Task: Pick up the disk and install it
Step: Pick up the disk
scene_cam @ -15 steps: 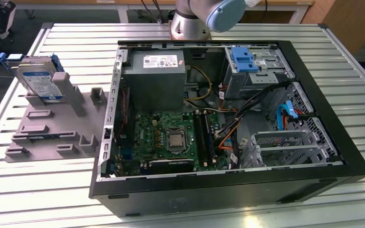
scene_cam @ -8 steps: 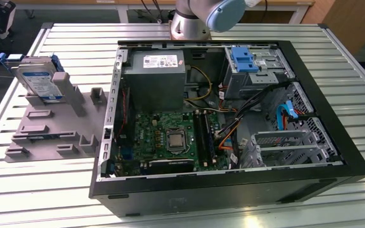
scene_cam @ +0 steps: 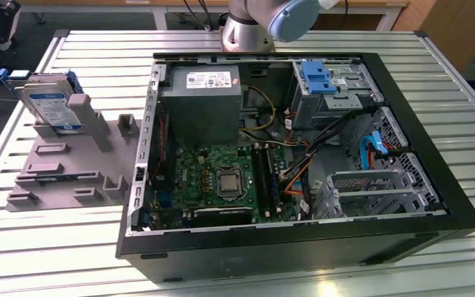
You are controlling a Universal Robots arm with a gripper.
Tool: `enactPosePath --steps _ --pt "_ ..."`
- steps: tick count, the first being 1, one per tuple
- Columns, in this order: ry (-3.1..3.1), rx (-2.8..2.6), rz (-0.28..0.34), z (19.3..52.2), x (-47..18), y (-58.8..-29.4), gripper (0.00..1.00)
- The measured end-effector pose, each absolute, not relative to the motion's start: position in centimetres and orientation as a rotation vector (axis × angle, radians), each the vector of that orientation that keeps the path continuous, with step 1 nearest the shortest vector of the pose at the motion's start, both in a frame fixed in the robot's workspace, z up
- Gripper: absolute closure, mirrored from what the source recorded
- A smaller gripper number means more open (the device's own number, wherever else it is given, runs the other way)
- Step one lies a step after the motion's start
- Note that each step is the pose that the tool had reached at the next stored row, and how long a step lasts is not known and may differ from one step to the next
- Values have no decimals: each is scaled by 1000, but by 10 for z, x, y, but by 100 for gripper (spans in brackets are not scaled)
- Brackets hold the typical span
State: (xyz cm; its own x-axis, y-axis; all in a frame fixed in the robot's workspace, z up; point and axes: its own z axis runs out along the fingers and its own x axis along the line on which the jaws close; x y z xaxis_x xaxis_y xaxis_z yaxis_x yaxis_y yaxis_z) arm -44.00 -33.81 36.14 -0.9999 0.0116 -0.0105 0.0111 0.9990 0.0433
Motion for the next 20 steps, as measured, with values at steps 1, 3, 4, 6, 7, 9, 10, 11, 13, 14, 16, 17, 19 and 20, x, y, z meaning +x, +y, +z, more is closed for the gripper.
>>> enactPosePath --steps 1,3,4,6,7,9,10,11,13,14,16,17,19,20 --pt "3130 -11 68 361 -440 -338 89" --pt "3131 -69 68 361 -440 -338 89" --pt "3130 -97 68 361 -440 -338 89" --pt "3129 -154 69 361 -440 -338 89" --pt "3128 -181 69 361 -440 -338 89" --pt "3125 -233 69 361 -440 -338 89" --pt "3124 -253 69 361 -440 -338 89" --pt "3123 -267 69 361 -440 -338 89" --pt "3121 -290 69 361 -440 -338 89" --pt "3120 -302 69 361 -440 -338 89" --pt "3118 -328 69 361 -440 -338 89" --pt "3116 -343 69 361 -440 -338 89" --pt "3113 -376 69 361 -440 -338 89" --pt "3111 -391 69 361 -440 -338 89"
